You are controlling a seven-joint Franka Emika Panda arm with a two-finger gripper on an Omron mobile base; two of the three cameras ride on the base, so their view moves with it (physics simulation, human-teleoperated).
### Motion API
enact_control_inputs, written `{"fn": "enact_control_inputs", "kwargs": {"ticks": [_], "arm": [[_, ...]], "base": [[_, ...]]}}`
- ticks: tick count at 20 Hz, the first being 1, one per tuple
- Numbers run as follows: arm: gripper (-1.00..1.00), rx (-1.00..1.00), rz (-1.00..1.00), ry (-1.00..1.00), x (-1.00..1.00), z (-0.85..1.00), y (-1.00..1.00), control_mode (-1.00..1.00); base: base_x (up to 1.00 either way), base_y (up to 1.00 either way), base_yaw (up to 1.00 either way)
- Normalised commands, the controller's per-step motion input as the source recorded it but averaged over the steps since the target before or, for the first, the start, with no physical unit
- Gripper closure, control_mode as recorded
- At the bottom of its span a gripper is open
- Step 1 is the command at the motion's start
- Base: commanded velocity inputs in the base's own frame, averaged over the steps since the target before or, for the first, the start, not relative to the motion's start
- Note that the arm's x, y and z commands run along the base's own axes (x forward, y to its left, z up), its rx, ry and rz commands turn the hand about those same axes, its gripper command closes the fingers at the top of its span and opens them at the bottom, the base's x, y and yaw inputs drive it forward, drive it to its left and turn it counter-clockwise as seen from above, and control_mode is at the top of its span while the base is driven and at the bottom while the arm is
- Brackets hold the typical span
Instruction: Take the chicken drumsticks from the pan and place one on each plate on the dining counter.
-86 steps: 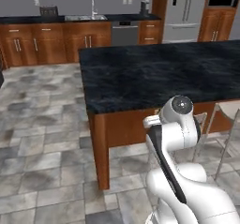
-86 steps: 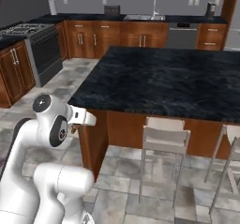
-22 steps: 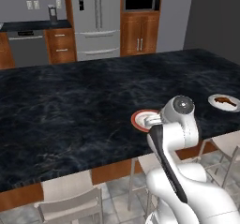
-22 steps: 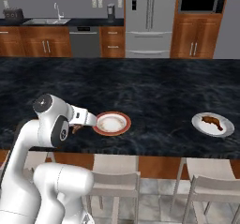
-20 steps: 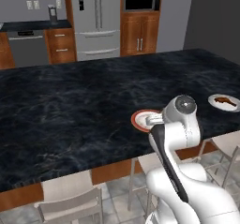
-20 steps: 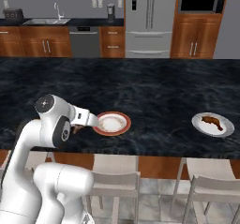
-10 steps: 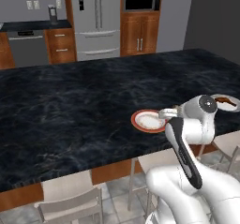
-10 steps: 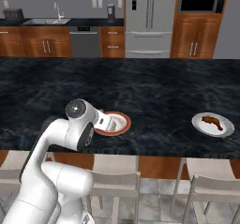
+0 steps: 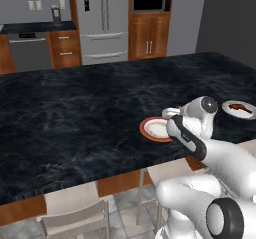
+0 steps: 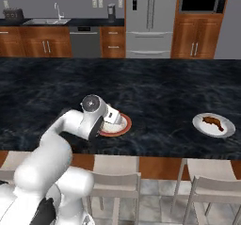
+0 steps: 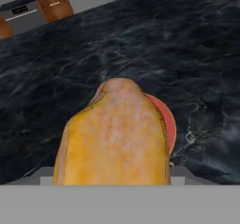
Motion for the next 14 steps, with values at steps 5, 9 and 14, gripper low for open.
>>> {"fn": "enact_control_inputs", "kwargs": {"ticks": [5, 9, 14], "arm": [[1.0, 0.0, 0.0, 0.03, 0.96, 0.0, -0.01, -1.0], [1.0, 0.0, 0.0, 0.06, 0.83, -0.08, -0.01, -1.0], [1.0, -0.02, 0.0, 0.09, 0.37, -0.66, 0.0, -1.0]], "base": [[0.0, 0.0, 0.0], [0.0, 0.0, 0.0], [0.0, 0.0, 0.0]]}}
